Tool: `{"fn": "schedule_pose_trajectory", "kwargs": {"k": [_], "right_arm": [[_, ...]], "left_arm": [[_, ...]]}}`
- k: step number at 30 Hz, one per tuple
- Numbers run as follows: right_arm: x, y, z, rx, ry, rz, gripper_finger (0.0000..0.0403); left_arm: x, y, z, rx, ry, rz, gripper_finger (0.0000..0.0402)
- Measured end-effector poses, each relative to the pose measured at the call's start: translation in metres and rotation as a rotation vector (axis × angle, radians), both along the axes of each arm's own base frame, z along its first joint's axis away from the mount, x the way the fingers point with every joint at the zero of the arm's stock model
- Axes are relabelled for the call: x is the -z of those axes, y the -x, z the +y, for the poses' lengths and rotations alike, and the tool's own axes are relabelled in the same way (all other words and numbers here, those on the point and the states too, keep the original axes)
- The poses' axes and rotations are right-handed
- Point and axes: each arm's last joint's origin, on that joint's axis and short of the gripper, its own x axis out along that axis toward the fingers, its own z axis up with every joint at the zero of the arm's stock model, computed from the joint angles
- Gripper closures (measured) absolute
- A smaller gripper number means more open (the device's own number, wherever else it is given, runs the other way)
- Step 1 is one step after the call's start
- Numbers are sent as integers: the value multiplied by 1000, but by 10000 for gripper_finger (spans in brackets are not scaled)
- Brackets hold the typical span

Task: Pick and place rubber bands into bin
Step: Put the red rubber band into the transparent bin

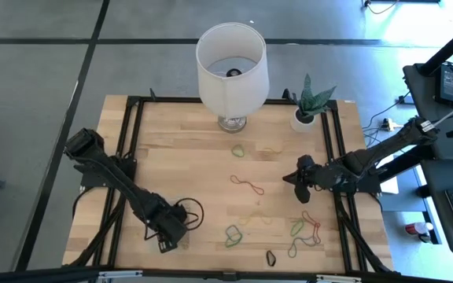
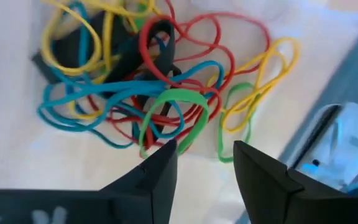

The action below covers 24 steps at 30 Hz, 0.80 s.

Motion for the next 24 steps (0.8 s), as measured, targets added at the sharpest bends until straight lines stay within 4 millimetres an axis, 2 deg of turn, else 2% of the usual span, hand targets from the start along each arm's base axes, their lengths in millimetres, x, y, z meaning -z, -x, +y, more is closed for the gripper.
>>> {"fn": "schedule_pose_trajectory", "kwargs": {"k": [5,9,13,15,20,24], "right_arm": [[-28,-14,9,37,-31,229,401],[-36,-27,19,153,-168,511,401],[-27,-34,31,265,-270,832,402],[-18,-37,38,283,-301,932,400],[2,-39,58,328,-322,1067,363],[12,-36,72,382,-328,1129,316]], "left_arm": [[-36,7,19,-47,-50,-183,266],[-67,15,38,-67,-150,-406,283],[-90,19,59,-44,-266,-578,294],[-98,18,66,-18,-293,-639,298],[-105,6,78,73,-334,-717,302],[-102,-10,80,163,-281,-751,300]]}}
